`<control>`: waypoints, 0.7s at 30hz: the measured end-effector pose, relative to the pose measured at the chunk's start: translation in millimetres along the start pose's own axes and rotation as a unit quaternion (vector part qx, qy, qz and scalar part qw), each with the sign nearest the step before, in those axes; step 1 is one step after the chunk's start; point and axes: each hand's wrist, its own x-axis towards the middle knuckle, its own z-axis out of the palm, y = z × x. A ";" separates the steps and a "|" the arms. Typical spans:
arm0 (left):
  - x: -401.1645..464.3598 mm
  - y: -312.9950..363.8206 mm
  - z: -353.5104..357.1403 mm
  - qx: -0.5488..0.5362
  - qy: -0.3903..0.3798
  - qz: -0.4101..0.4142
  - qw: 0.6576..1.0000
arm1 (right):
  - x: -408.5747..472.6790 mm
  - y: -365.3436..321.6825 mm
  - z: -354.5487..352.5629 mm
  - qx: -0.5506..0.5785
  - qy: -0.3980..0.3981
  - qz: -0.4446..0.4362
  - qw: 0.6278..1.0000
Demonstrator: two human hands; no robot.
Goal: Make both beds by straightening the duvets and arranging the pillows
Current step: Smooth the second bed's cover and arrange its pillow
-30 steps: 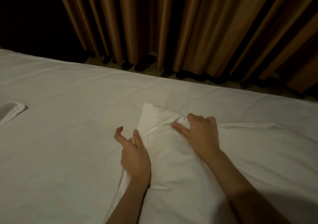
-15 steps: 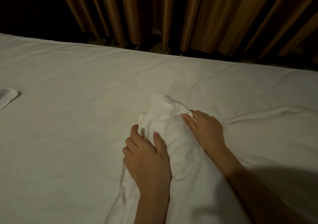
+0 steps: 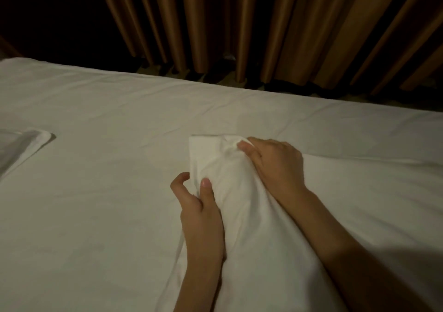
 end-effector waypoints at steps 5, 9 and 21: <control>13.5 -4.3 -6.2 0.186 0.111 0.155 0.964 | 2.3 16.0 3.5 -0.023 -0.045 0.003 0.999; 20.8 -46.4 4.4 0.236 0.077 0.098 0.964 | -13.9 37.0 41.3 -0.123 -0.116 0.016 0.985; 15.9 9.3 22.0 0.228 0.071 0.139 0.961 | -20.3 45.7 43.4 -0.106 -0.141 0.055 0.983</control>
